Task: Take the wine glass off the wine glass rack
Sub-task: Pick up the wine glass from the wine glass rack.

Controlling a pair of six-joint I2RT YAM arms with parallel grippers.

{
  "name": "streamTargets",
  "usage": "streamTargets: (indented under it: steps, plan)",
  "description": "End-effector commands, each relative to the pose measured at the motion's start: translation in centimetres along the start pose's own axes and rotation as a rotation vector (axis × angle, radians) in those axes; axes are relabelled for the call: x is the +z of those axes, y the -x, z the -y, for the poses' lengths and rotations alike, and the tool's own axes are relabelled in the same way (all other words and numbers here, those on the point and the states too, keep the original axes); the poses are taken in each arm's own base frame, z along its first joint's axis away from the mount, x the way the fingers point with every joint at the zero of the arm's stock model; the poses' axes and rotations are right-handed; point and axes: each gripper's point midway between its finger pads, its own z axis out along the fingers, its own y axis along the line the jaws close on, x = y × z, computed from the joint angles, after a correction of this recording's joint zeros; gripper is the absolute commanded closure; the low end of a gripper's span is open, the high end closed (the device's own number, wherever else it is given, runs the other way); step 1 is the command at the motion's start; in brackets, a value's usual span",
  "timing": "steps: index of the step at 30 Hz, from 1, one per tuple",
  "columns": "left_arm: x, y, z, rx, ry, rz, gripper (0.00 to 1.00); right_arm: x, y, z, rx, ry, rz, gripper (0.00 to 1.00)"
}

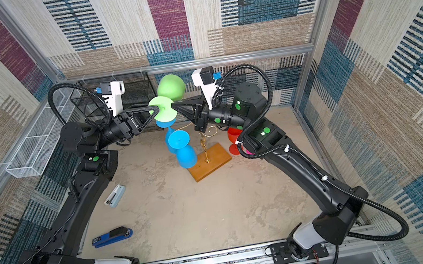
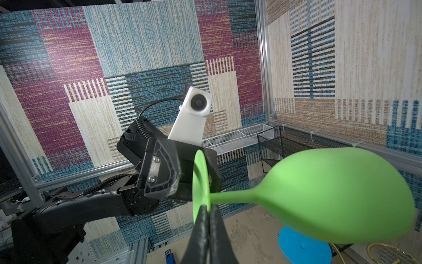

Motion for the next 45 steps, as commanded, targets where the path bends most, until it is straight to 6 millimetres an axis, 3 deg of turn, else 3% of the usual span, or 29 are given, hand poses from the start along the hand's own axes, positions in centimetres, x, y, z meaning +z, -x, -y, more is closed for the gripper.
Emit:
streamTargets:
  steps: [1, 6, 8, 12, 14, 20, 26, 31, 38, 45]
  plan:
    - [0.1, -0.2, 0.6, 0.037, -0.021, -0.012, 0.74, 0.3, 1.3, -0.6, -0.016, 0.017, 0.046, 1.0]
    - [0.1, 0.7, 2.0, 0.046, -0.065, 0.025, 1.0, 0.3, 1.4, -0.4, -0.012, 0.0, 0.047, 1.0]
    - [0.1, 1.5, 2.4, 0.02, -0.071, 0.051, 1.0, -0.1, 1.6, -0.1, -0.02, -0.036, 0.05, 0.91]
    - [-0.1, 2.7, 3.0, -0.037, -0.037, 0.099, 1.0, -2.6, 2.6, 0.1, -0.088, -0.155, 0.09, 0.48]
    - [-0.4, 3.2, 3.3, -0.042, -0.002, 0.128, 1.0, -3.9, 2.9, 0.7, -0.141, -0.233, 0.1, 0.35]
    - [-0.7, 4.2, 3.1, -0.116, 0.074, 0.169, 1.0, -6.6, 1.7, 2.9, -0.399, -0.424, 0.095, 0.18]
    - [-0.5, 4.3, 2.6, -0.215, 0.081, 0.164, 1.0, -5.7, 1.0, 3.4, -0.632, -0.417, 0.109, 0.02]
    - [-0.7, 4.3, 2.3, -0.241, 0.105, 0.175, 1.0, -4.0, 0.9, 3.1, -0.702, -0.346, 0.115, 0.01]
    - [-0.6, 4.8, 2.5, -0.269, 0.114, 0.184, 1.0, -1.0, -1.2, 3.6, -0.694, -0.237, 0.06, 0.01]
    - [-0.6, 5.1, 2.8, -0.298, 0.102, 0.178, 1.0, 1.8, -2.0, 4.9, -0.67, -0.188, 0.047, 0.01]
